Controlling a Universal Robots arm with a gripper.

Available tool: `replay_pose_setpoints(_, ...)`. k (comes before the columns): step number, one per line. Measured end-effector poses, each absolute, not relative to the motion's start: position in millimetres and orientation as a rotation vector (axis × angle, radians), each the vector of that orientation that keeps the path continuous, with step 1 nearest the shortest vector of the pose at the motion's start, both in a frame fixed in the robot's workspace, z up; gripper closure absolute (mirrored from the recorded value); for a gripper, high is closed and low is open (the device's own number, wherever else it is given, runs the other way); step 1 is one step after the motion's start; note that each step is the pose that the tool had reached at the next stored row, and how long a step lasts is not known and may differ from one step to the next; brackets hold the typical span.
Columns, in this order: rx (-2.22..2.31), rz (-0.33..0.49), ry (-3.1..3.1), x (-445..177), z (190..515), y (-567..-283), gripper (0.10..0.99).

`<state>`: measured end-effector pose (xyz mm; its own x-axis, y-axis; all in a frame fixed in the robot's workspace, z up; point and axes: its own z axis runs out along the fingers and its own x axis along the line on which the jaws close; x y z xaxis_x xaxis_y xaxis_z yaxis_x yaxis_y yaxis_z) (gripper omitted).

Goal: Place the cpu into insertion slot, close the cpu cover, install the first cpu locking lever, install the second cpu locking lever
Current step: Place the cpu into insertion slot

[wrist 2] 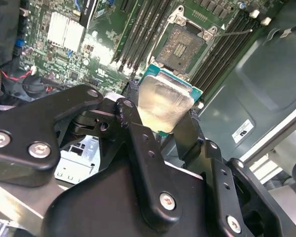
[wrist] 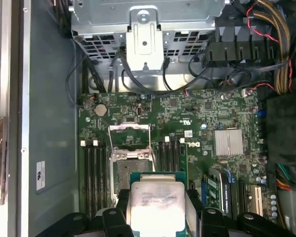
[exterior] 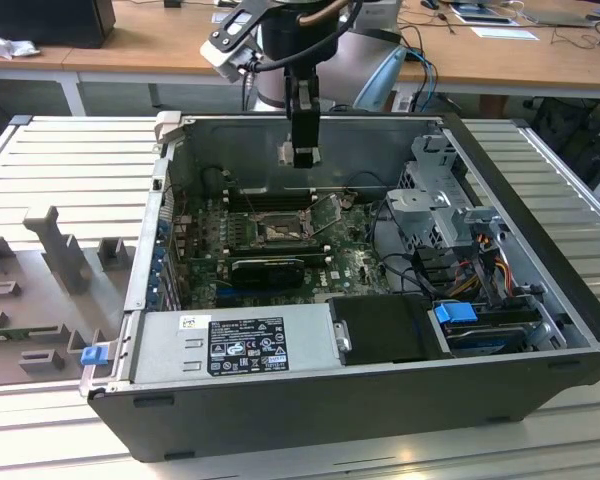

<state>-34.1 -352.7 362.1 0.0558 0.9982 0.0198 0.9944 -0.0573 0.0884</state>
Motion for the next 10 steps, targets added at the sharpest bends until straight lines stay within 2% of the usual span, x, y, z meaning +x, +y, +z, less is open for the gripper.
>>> replay_pose_setpoints(10,2.307,0.114,2.050,-34,347,-353,0.557)
